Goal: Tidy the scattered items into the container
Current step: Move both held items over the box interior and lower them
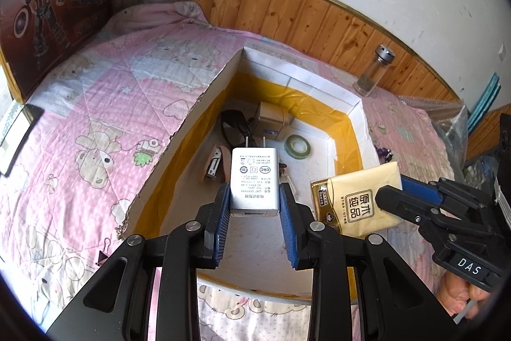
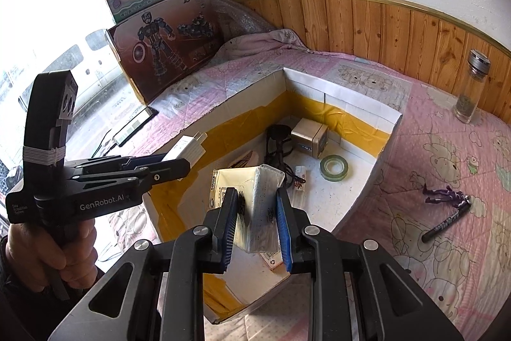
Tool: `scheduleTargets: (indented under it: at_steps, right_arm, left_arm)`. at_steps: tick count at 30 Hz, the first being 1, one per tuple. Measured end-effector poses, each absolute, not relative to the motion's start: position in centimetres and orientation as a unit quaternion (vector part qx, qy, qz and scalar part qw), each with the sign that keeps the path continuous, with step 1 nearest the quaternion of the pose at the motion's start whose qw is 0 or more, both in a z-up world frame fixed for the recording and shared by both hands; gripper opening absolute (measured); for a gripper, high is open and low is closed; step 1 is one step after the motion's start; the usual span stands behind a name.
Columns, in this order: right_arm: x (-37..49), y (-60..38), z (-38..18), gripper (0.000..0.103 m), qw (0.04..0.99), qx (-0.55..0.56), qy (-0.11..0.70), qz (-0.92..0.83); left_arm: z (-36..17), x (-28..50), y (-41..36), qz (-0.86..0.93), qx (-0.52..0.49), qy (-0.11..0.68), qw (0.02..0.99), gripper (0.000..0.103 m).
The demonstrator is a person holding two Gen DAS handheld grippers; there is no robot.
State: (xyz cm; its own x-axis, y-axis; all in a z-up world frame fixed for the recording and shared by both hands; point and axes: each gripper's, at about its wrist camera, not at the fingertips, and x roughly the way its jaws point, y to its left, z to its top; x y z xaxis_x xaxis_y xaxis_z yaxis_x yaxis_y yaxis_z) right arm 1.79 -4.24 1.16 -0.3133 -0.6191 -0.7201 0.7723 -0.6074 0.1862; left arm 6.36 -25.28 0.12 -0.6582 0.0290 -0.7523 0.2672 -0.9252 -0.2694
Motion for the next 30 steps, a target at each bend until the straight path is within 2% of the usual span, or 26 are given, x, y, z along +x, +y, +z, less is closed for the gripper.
scheduleTargets:
  at_steps: [14,30]
  right_arm:
    - [1.9,-8.0,0.3,0.025,0.436,0.424,0.162,-0.777]
    - [1.3,-11.9,-2.0,0.025,0.435,0.475,0.225,-0.731]
  left_arm:
    - [-1.3,5.5,-25.2,-0.881,0.437,0.172,0.055,0.030]
    - [-2.7,4.7,-23.9,-0.879,0.464,0.086,0.069,0.031]
